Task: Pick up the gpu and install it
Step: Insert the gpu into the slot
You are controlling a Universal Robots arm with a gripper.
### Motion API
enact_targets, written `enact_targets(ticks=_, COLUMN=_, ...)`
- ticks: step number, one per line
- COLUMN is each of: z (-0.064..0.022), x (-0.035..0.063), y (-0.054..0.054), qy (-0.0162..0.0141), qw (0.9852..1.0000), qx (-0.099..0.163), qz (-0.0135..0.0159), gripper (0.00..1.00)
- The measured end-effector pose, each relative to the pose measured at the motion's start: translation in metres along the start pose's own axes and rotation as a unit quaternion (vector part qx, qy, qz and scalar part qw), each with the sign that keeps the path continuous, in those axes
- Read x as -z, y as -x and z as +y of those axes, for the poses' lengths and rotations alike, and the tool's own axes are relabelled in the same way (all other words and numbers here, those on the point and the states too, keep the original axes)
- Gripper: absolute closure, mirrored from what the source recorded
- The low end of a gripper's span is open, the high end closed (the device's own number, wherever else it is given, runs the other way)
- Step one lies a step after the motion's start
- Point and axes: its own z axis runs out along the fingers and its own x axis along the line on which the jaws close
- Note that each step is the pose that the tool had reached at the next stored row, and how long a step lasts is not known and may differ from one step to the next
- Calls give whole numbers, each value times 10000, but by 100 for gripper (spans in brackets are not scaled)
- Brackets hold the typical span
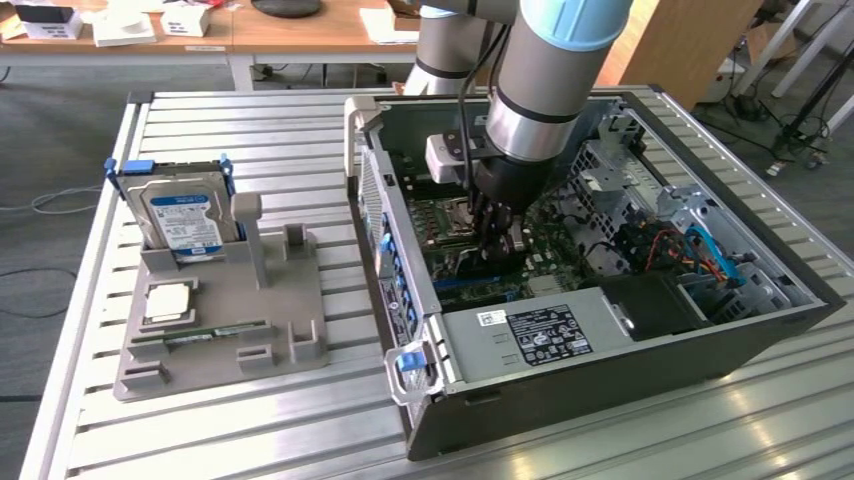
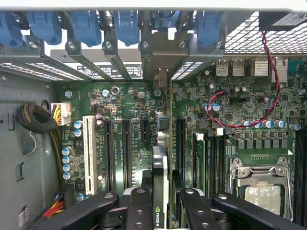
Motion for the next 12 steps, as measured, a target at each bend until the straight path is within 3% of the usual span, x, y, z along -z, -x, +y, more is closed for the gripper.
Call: enact_targets(ticks=12, z=0, x=-2, y=0, qy=-1, qw=10000, qx=0, qz=0, gripper=73)
